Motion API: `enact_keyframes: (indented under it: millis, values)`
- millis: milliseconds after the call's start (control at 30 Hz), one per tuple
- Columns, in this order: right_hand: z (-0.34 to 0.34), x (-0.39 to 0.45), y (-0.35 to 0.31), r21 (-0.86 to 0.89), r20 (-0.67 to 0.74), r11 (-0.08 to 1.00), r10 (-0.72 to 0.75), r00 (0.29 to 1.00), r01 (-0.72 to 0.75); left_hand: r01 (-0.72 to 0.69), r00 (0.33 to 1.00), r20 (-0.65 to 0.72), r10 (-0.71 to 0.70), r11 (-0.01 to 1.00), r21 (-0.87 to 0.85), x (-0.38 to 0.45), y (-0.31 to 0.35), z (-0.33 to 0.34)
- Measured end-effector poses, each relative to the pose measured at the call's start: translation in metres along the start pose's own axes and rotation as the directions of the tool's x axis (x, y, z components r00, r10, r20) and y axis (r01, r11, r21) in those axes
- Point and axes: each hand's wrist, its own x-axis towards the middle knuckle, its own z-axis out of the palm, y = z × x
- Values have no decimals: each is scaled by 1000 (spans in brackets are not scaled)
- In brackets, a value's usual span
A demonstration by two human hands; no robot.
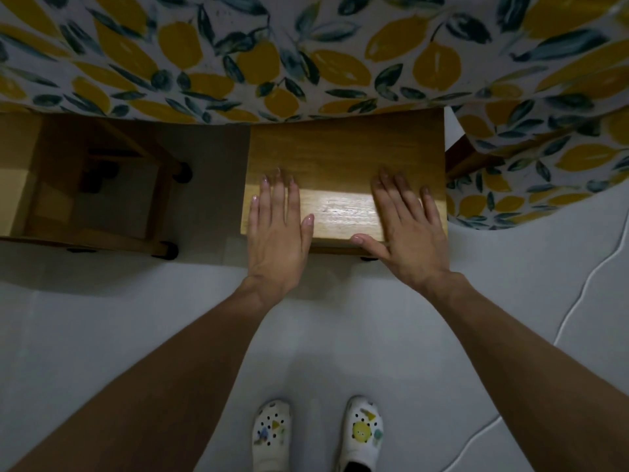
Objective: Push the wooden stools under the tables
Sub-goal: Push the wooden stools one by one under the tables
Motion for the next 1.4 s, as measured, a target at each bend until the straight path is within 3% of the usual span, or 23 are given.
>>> enact_keyframes:
  millis: [467, 667, 800, 1000, 1233, 1400]
  values:
    - [1, -3, -5, -38, 41, 999, 14, 999, -12, -6, 995, 100, 10, 999, -33, -4, -4, -8]
    - [-20, -7, -23, -11, 197, 995, 100, 975, -100, -39, 935, 344, 84, 990, -134, -1, -18, -32]
    - [-55, -25, -45, 88, 309, 973, 178, 934, -215, -10, 937, 341, 76, 982, -189, -20, -19, -72]
    - [-178, -58, -65, 134, 287, 931, 292, 912, -340, 48, 942, 333, 33, 972, -231, -47, 0, -190]
    - [-372, -82, -66, 238, 71, 918, 310, 948, -318, -25, 976, 206, 75, 972, -234, -55, 43, -365]
    - [-463, -87, -38, 310, -14, 899, 330, 944, -310, -63, 979, 162, 122, 943, -328, -44, 79, -442]
